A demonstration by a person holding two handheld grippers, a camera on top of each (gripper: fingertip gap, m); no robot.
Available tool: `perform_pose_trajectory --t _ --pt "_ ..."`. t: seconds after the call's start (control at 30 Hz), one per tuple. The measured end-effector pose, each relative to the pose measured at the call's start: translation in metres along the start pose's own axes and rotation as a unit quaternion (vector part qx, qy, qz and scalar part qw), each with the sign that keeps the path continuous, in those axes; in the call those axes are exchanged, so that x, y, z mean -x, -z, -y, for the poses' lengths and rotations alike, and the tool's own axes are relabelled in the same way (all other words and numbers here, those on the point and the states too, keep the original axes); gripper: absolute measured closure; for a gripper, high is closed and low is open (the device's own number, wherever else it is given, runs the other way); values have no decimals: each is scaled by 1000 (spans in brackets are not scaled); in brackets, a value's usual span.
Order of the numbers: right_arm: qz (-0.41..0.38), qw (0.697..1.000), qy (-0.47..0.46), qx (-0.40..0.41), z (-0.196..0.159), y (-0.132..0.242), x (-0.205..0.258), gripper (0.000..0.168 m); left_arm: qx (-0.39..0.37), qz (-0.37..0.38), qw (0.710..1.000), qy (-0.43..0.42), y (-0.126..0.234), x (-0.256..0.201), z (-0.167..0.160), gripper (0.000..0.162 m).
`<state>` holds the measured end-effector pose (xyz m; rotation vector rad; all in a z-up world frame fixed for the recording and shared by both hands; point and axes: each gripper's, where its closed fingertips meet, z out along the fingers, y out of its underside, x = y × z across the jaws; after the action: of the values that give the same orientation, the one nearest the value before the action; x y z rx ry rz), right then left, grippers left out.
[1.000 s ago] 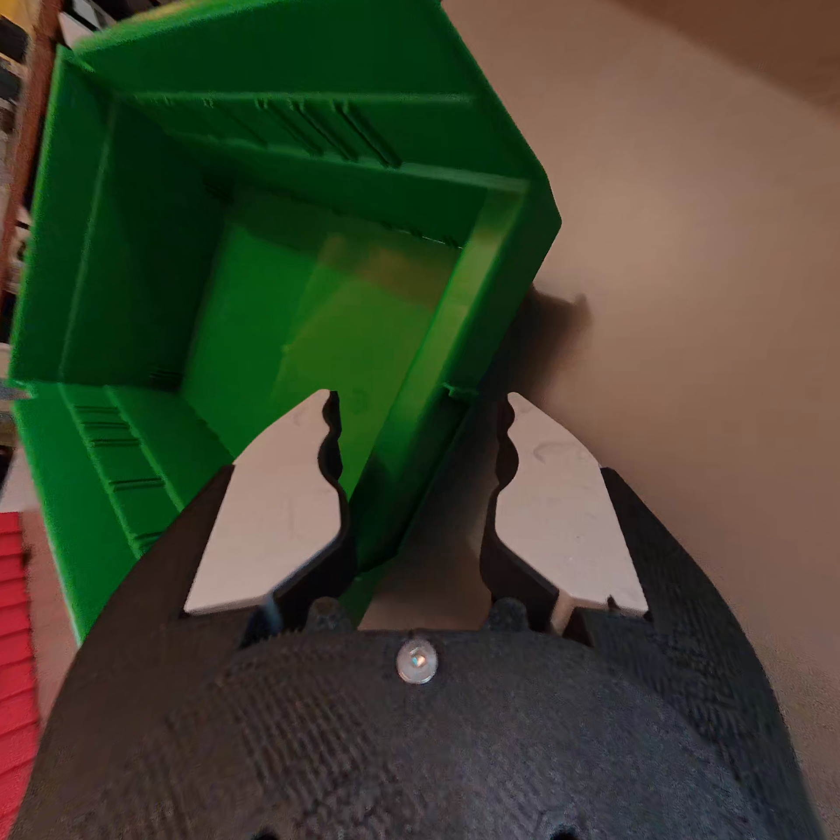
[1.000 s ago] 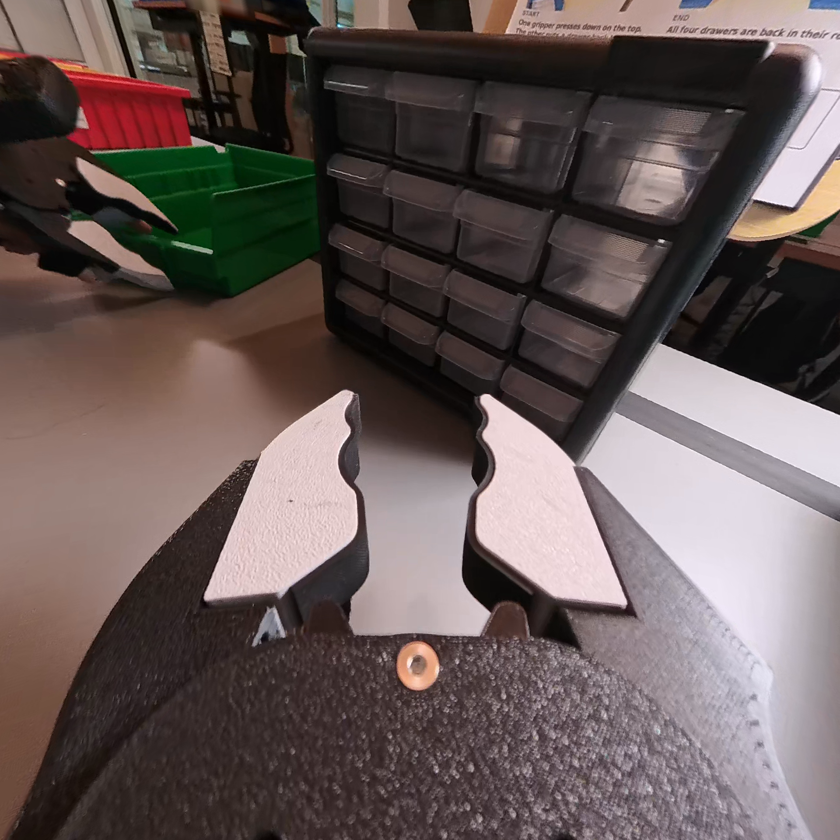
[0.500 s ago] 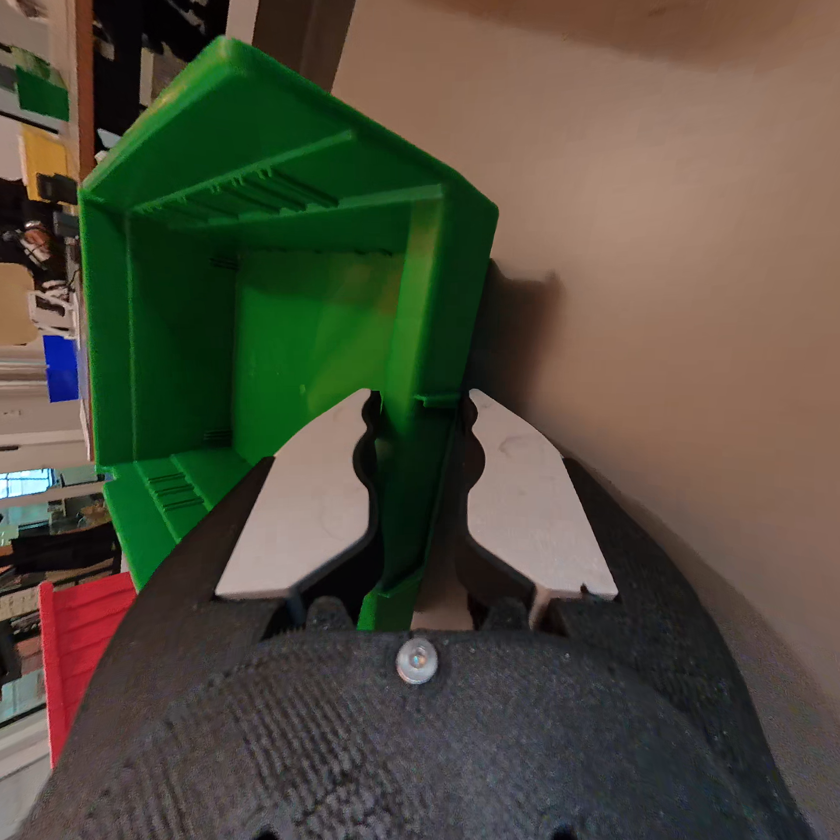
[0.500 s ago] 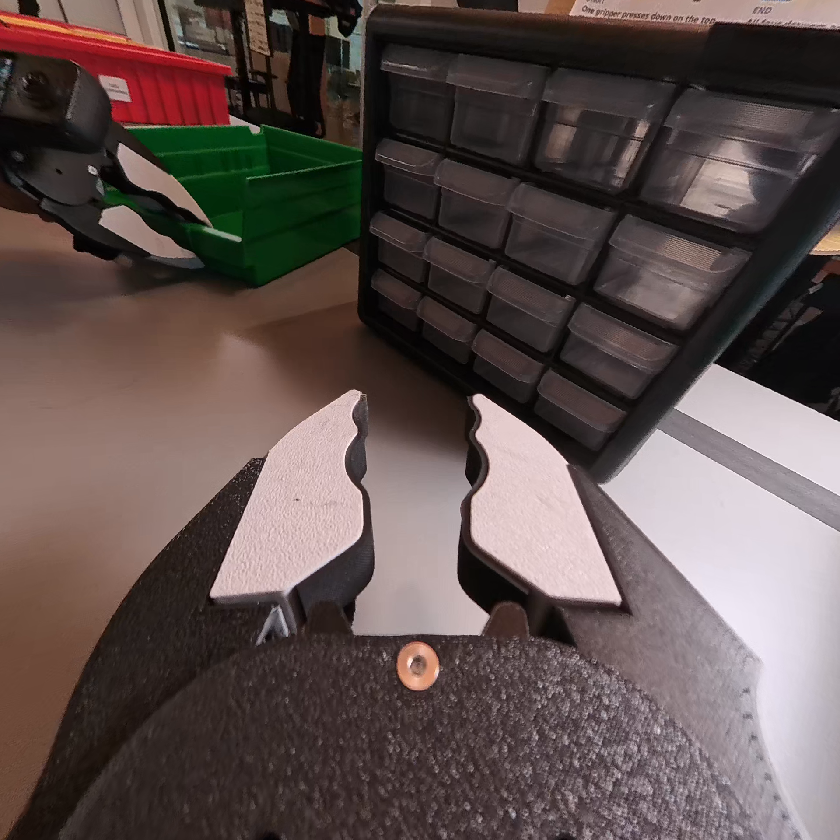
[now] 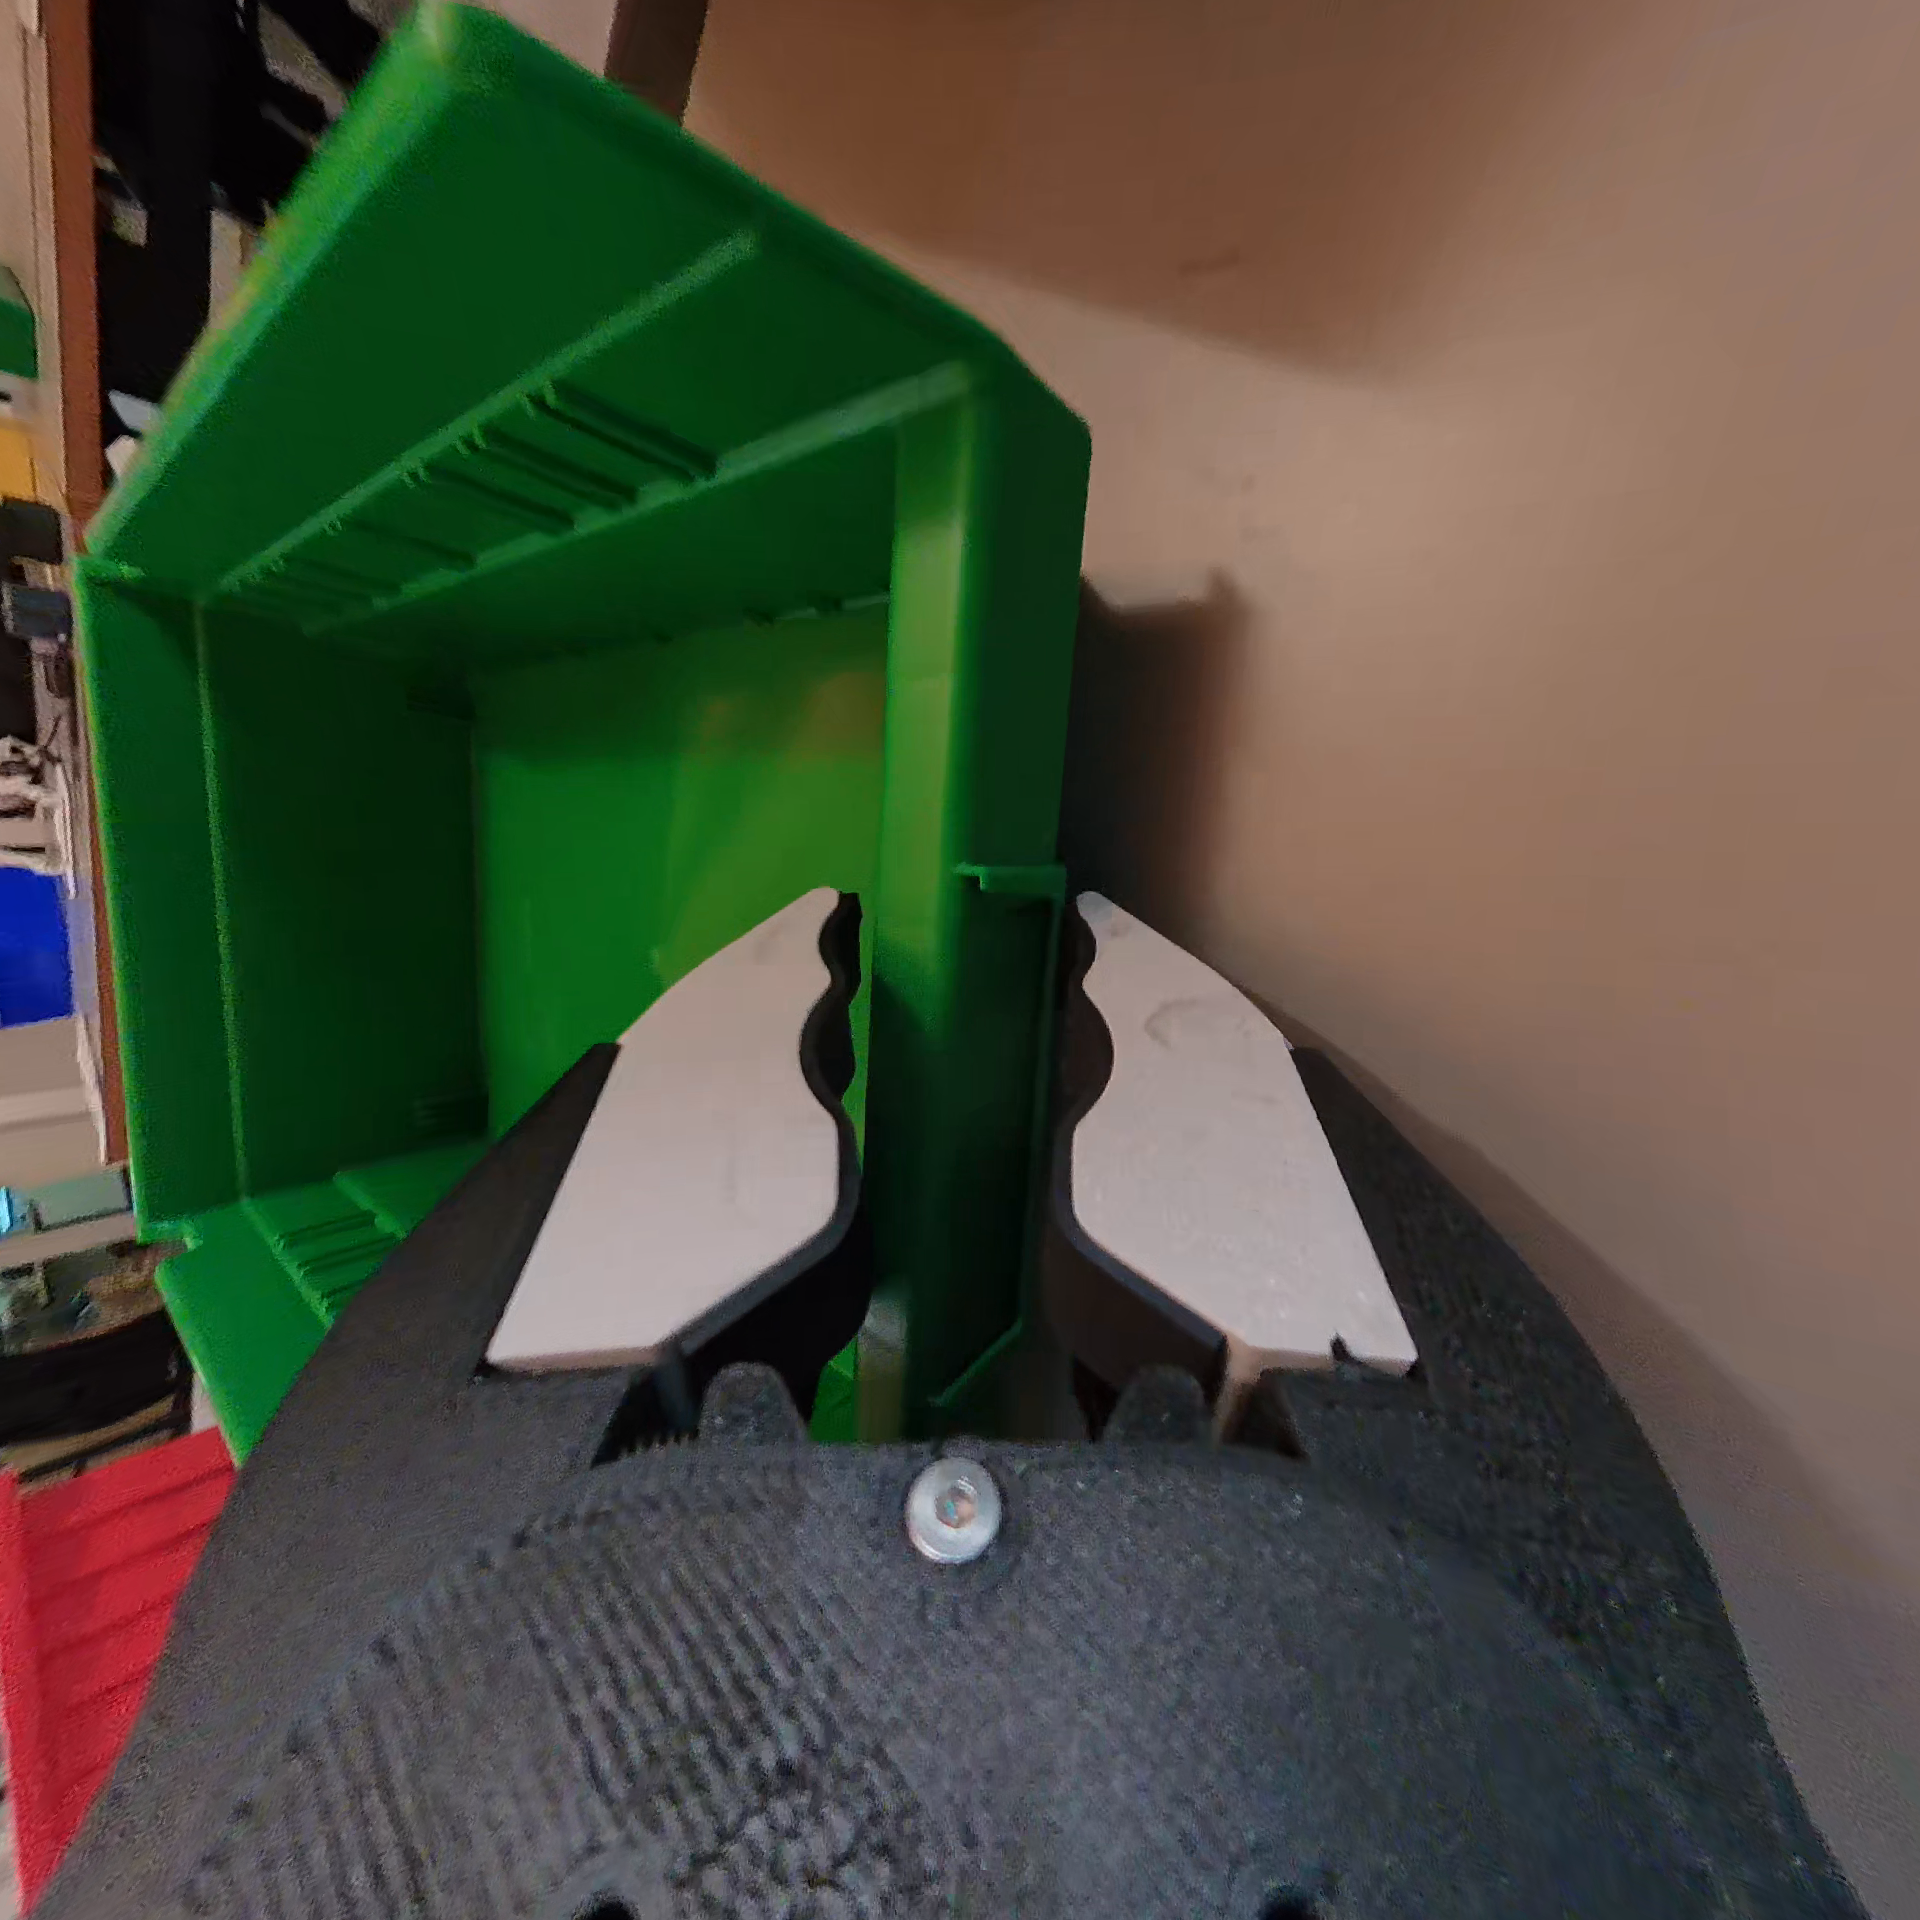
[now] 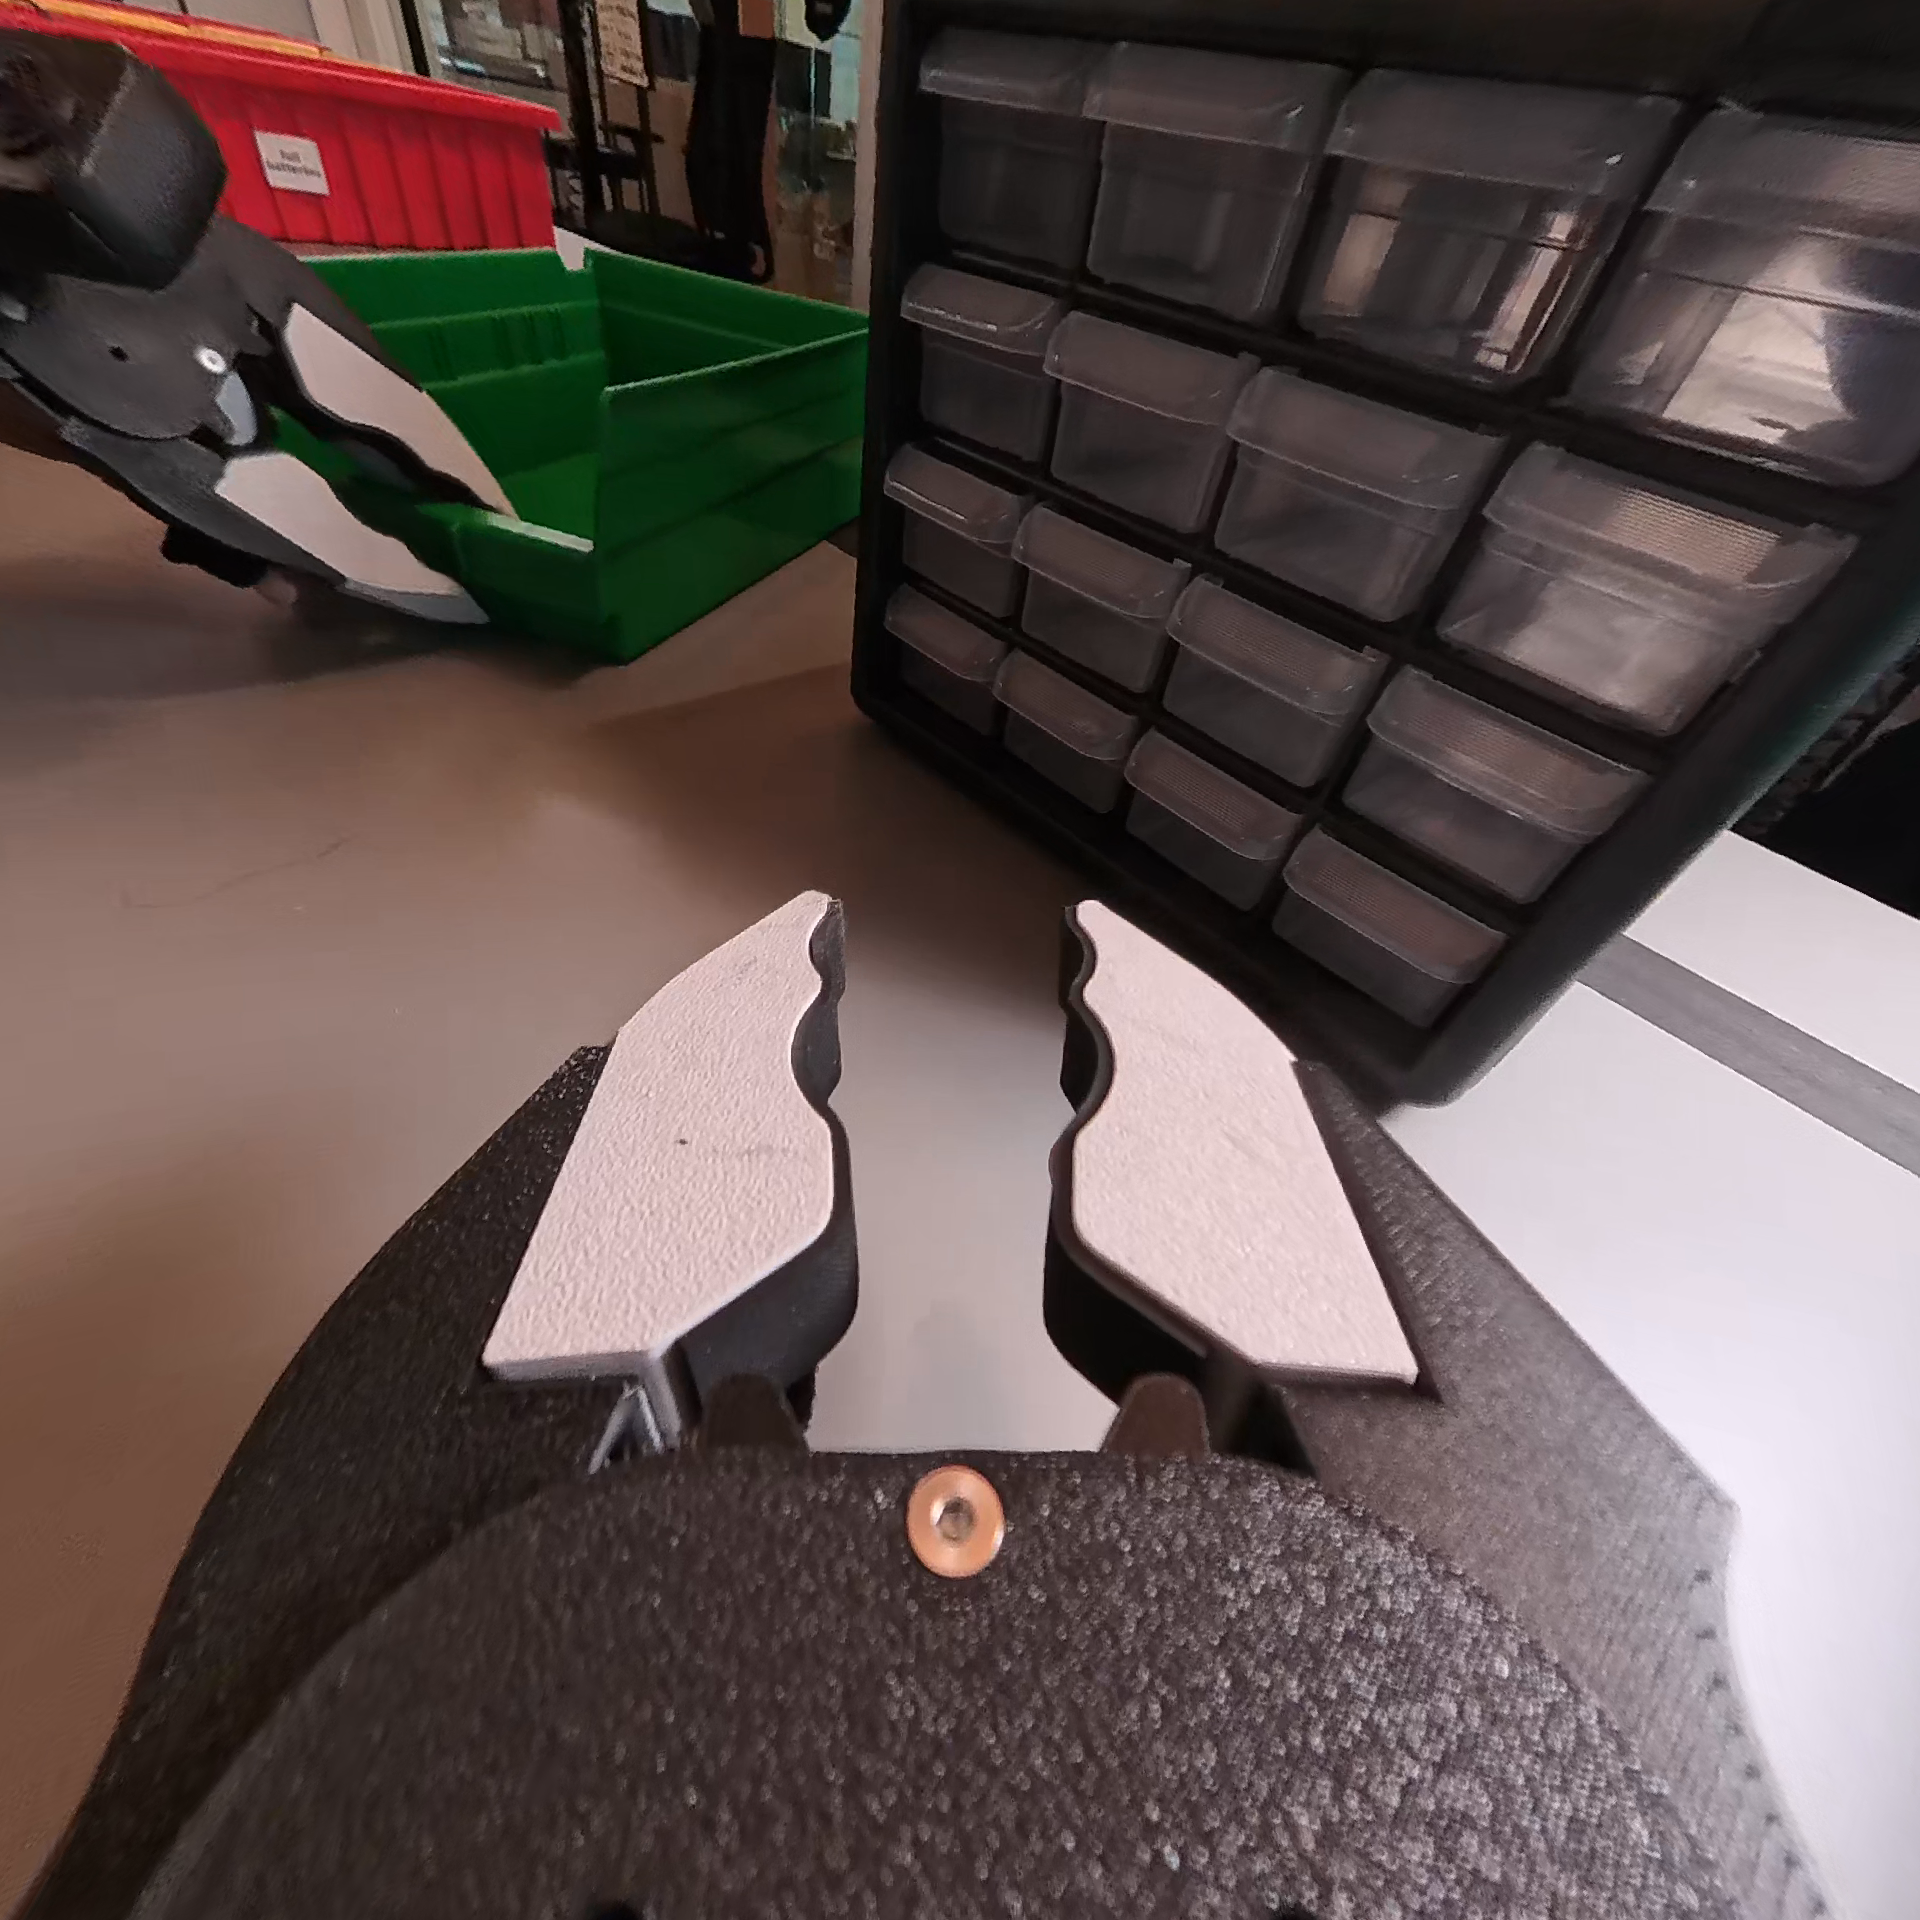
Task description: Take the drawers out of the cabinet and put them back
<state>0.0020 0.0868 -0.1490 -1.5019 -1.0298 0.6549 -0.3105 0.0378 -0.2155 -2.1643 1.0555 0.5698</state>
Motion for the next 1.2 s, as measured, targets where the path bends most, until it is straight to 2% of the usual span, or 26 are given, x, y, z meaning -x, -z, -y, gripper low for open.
perform_pose_trajectory --t 0.07,0.27,0.63,0.9,1.2 --pt "2 1000 1 1 -1 -1 1 129 22 7 1000 -2 -4 1 -8 128" --pt "4 1000 5 4 -1 -1 4 129 15 -4 1000 -22 -2 -2 -8 129" --pt "12 1000 6 3 -2 -2 7 130 -36 -68 995 -66 11 -32 14 130" --pt "11 1000 9 5 -2 -2 8 130 -34 1 997 -65 -5 -10 21 129" --pt "11 1000 16 6 -1 -3 9 129 -20 23 998 -48 -6 -2 15 125"
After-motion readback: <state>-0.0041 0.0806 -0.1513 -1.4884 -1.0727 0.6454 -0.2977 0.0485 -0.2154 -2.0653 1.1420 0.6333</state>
